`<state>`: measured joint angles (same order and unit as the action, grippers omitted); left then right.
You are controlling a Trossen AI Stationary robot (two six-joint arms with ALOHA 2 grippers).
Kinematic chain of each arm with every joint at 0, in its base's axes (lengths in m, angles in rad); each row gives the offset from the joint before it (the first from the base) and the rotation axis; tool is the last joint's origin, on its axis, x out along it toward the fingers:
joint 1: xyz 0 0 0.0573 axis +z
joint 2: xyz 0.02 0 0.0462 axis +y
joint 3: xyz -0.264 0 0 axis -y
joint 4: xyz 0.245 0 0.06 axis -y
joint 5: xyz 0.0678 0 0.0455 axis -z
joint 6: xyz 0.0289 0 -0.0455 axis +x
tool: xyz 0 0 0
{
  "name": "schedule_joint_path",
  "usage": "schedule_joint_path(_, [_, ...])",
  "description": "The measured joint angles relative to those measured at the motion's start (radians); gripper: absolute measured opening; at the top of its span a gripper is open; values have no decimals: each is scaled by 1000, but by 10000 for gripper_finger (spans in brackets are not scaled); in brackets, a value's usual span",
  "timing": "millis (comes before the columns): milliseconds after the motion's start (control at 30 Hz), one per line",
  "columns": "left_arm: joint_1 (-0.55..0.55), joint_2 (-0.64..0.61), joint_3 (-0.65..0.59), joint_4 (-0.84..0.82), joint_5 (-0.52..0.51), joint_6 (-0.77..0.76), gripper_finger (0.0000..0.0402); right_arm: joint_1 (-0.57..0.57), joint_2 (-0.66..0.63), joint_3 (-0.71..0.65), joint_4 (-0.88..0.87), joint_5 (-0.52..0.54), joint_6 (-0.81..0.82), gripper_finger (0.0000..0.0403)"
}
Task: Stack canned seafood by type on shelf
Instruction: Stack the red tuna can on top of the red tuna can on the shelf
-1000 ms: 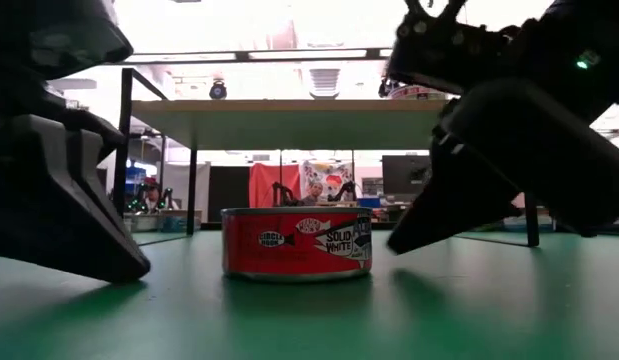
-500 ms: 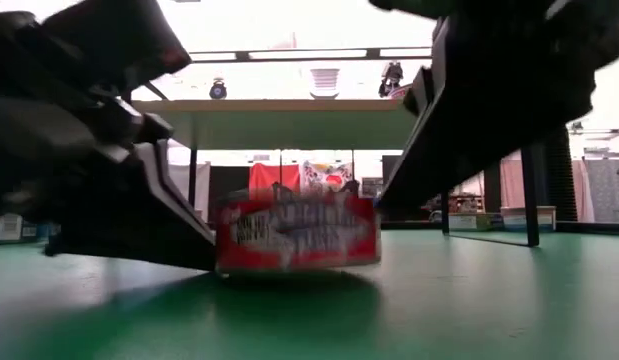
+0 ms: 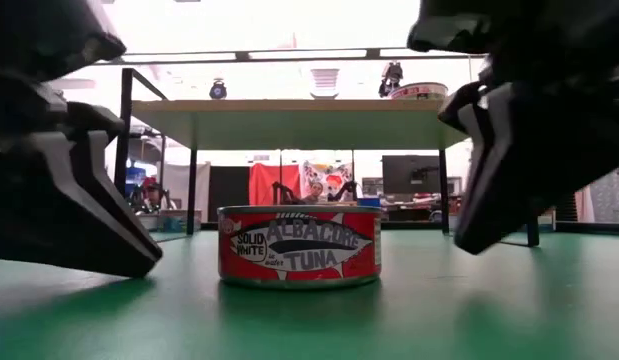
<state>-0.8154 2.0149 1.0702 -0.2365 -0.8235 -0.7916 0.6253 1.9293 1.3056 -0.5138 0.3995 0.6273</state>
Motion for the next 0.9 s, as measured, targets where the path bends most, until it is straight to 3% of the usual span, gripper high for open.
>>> schedule_joint_path(167, [3,-76,0,-82,80,50,120,-12,-8,0,-17,-84,-96,13])
schedule_joint_path(267, [22,-179,5,-207,76,62,173,-17,-30,26,-32,-118,-170,13])
schedule_joint_path(433, [41,-325,-12,-228,69,96,250,-22,-49,80,-128,-121,-228,33])
schedule_joint_path(667, [42,-311,-60,-139,92,100,316,-24,-42,77,-124,-120,-225,147])
schedule_joint_path(800, [57,-265,-89,-23,175,118,330,-22,-29,72,-97,-118,-196,233])
schedule_joint_path(900, [68,-234,-90,33,182,136,331,-22,-31,73,-44,-111,-200,290])
